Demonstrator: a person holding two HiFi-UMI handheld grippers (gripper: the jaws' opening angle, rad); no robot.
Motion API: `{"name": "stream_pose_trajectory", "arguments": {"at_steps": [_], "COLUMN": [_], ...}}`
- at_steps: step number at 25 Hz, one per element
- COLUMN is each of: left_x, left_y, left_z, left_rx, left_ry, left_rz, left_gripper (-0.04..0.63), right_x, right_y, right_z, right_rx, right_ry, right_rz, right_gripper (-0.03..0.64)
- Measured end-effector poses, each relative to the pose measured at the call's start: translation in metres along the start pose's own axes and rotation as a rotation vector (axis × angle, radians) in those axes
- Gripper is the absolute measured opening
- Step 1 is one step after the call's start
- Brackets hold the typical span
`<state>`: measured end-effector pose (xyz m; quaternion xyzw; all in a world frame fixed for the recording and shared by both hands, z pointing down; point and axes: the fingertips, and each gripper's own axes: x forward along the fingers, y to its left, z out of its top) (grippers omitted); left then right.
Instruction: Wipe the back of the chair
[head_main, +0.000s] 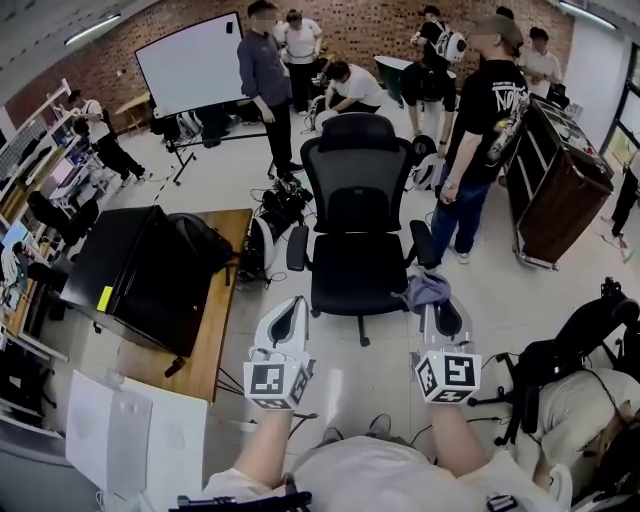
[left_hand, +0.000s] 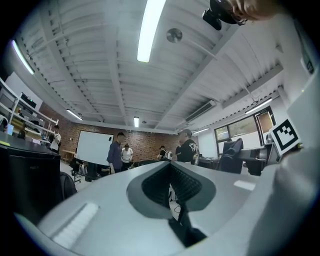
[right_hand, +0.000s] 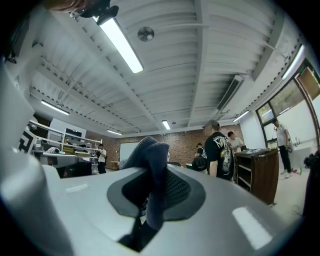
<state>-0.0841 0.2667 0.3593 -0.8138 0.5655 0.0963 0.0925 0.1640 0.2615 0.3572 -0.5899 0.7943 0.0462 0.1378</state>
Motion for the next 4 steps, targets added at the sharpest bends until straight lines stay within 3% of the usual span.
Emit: {"name": "stream_pose_trajectory", "arguments": {"at_steps": [4], "left_x": [0.026], "left_y": [-0.025], "left_z": [0.023], "left_rx": [0.022], "left_ry": [0.014], "left_rz": [-0.028], "left_gripper": [0.061], "right_x": [0.012], "right_y": [-0.023], "right_z": [0.03], "right_rx": [0.011], "right_ry": [0.014], "right_rz": [0.005], "right_gripper": [0.048]}}
